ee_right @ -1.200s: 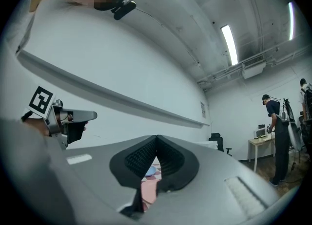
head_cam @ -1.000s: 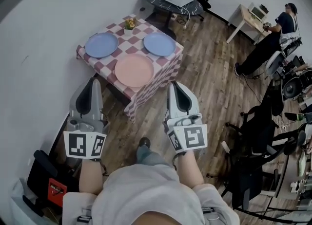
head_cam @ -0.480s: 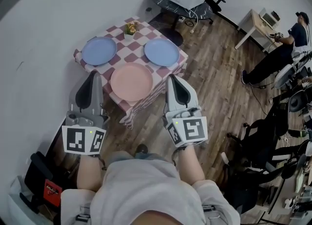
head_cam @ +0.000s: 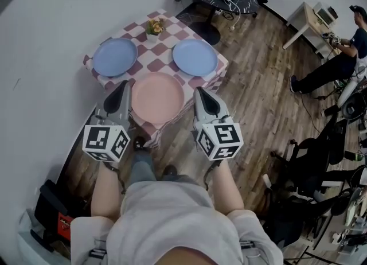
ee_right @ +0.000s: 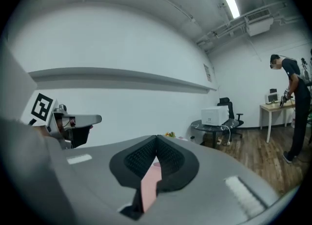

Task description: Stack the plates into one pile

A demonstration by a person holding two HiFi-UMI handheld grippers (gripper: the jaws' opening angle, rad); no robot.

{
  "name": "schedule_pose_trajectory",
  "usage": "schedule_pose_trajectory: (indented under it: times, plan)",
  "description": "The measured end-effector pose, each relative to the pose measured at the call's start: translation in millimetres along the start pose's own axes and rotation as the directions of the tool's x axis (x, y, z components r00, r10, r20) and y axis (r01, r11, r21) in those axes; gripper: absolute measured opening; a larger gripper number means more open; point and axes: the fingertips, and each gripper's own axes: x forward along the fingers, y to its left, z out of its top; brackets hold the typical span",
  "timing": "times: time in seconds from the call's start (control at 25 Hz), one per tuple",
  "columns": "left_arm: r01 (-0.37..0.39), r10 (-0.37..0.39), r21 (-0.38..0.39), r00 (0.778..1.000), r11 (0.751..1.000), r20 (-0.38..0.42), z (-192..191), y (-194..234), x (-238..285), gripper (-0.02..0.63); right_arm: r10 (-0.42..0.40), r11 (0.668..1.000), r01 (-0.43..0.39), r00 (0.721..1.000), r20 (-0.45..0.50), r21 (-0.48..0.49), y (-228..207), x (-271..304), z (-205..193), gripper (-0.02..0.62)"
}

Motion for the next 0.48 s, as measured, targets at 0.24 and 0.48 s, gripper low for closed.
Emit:
schedule_pose_trajectory:
  times: [0.24, 0.48]
  plan:
    - [0.05, -0.061, -0.055, 0.973, 0.997, -0.221, -77, 40, 56, 0.005, -0.082, 0.987, 0.1, 0.987, -0.138, 0.129, -24, 49, -55, 0.011]
    - [0.096, -0.141, -0.126, 0.892, 0.987, -0.429, -156, 77, 91, 0.029, -0.15, 0.951, 0.216, 0.947, -0.283, 0.221, -36, 86, -113, 0.043]
